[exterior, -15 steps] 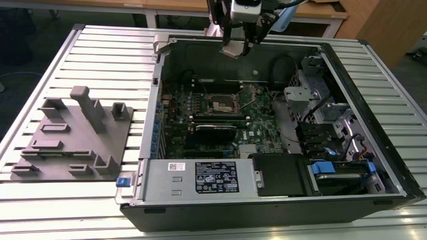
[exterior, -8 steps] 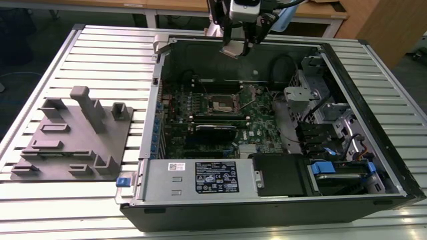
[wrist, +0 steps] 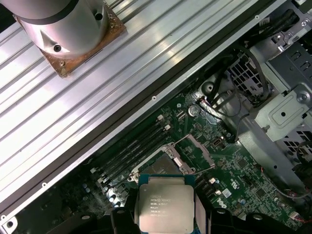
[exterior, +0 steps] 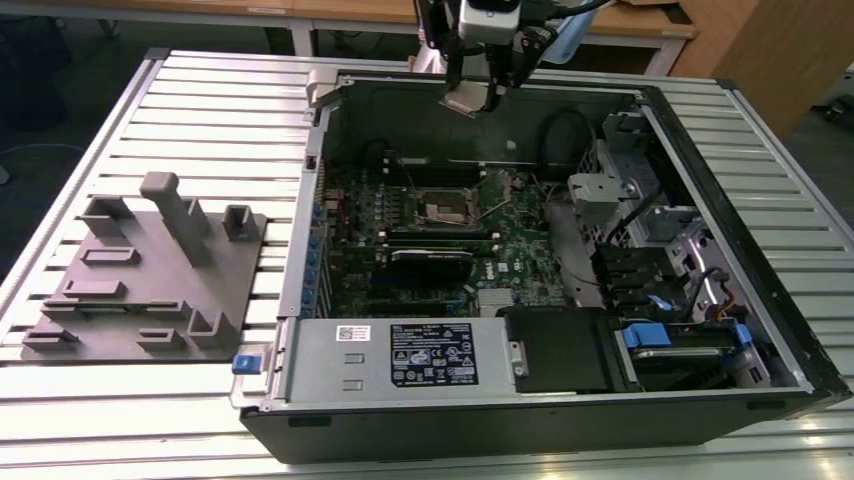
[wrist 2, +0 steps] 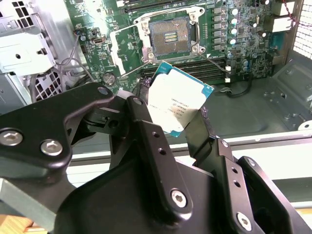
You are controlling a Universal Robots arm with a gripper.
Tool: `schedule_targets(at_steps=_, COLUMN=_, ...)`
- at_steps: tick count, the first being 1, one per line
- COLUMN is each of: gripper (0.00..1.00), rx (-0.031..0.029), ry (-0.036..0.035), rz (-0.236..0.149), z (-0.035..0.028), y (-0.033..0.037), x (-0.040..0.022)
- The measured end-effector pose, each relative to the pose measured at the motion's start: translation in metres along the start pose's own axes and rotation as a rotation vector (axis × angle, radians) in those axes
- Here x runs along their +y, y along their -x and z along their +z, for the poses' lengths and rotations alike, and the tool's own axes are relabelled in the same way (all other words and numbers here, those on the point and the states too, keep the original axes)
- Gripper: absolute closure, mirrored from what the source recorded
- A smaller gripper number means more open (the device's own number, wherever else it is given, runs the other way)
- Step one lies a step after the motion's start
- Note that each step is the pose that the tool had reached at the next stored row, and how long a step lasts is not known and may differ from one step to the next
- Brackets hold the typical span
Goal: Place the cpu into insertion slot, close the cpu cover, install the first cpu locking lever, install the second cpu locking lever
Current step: 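Place the cpu into insertion slot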
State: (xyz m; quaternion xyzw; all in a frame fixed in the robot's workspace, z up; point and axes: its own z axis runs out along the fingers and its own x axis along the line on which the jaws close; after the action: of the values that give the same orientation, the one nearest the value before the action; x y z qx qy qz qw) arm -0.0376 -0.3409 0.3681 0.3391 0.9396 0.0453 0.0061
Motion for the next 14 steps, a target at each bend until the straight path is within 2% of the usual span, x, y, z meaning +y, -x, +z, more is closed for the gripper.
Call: schedule_targets(at_steps=14, gripper=0.46, rx=-0.0009, ry=0.0002, rz=0.01, z=0.0, y=0.0, x=0.0)
